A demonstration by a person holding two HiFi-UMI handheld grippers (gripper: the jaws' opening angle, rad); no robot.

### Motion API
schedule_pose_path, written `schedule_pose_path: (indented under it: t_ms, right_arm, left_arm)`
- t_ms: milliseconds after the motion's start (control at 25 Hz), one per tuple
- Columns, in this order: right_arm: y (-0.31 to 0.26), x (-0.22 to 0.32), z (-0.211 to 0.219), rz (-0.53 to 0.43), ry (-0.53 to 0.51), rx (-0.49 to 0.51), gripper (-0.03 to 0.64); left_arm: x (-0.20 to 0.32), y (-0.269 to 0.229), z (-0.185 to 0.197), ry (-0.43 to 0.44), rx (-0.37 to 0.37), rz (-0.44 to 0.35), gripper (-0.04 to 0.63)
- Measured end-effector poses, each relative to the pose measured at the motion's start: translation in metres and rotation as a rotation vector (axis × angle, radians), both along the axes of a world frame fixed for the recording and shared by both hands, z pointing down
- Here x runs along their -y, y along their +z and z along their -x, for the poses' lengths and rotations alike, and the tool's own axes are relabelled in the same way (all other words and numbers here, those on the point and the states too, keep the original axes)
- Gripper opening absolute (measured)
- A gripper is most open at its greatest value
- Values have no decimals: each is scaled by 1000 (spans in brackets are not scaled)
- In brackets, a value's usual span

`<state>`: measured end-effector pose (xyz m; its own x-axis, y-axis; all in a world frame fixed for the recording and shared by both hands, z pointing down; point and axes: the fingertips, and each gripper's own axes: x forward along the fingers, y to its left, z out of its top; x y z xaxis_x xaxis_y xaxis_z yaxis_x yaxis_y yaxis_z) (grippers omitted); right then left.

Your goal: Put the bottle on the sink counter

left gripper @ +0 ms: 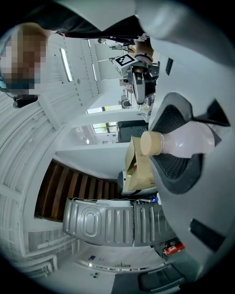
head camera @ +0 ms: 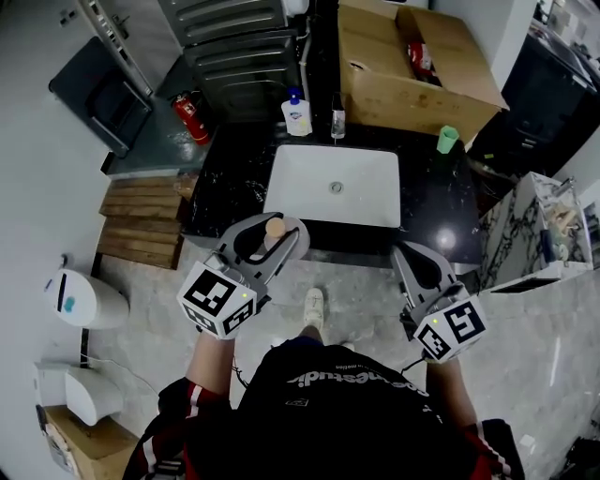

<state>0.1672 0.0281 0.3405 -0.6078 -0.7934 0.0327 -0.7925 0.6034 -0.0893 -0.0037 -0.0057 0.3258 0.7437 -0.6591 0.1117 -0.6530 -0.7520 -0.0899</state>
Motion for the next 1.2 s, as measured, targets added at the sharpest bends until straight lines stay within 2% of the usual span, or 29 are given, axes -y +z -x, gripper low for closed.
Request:
schedule_pose_path:
  t_ms: [240,680,920,1200]
  right_arm:
    - [-2,63,12,-2,30,-16,40]
    - [-15,197,57,-31,101,-36,40]
    - [-10,238,82,-26,119,-52,40]
    - [-2,279,101,-32,92,-62,40]
  left_arm:
    - [62,9,11,33,10,1,146]
    - [194,5,56,78,-28,-1,146]
    - [241,13,80,72,-31,1,146]
    - [287,36,102,11,-13,19,146]
